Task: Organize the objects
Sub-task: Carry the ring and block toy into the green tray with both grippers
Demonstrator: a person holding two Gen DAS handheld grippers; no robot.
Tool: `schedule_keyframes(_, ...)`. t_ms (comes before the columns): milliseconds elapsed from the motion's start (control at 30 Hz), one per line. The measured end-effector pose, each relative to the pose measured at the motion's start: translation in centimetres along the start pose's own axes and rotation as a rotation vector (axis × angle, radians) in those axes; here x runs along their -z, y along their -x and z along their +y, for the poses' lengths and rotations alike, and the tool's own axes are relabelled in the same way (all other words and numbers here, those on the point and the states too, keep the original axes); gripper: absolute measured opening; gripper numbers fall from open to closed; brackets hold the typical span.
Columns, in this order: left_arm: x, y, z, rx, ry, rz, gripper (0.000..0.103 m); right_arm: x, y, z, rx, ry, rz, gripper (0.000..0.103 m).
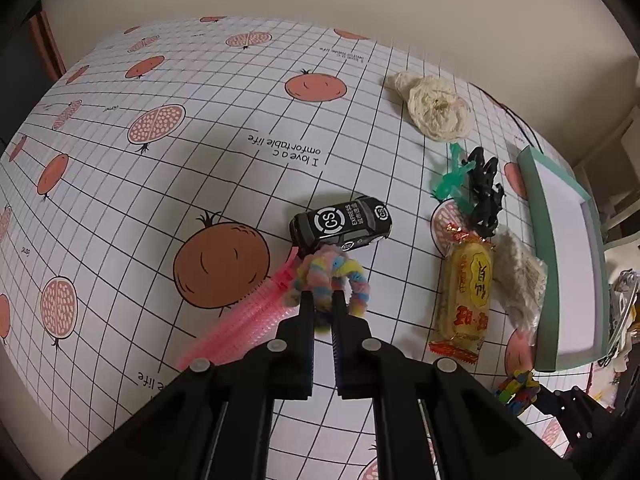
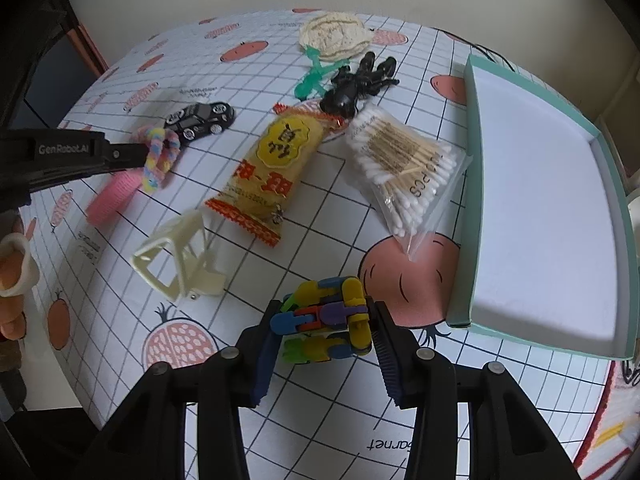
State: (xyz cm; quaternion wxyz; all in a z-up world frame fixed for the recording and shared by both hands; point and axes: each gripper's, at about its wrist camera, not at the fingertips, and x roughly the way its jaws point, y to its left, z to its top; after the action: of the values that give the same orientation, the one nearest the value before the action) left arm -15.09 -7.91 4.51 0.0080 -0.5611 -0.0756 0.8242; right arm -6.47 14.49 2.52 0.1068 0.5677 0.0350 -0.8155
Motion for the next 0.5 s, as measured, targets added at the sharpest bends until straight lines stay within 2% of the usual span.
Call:
schedule_keyframes(333, -0.1, 2.3, 0.0, 0.025, 0.017, -0.079, 0.007, -0.2, 3.1, -1.1, -0.035, -0.043, -0.093, 0.047)
schedule_keyframes(500, -0.3, 4.3, -0.6, 0.046, 0.011, -0.154, 0.007, -1.2, 4.3, -2.6, -0.055, -0.100, -0.157, 0.047)
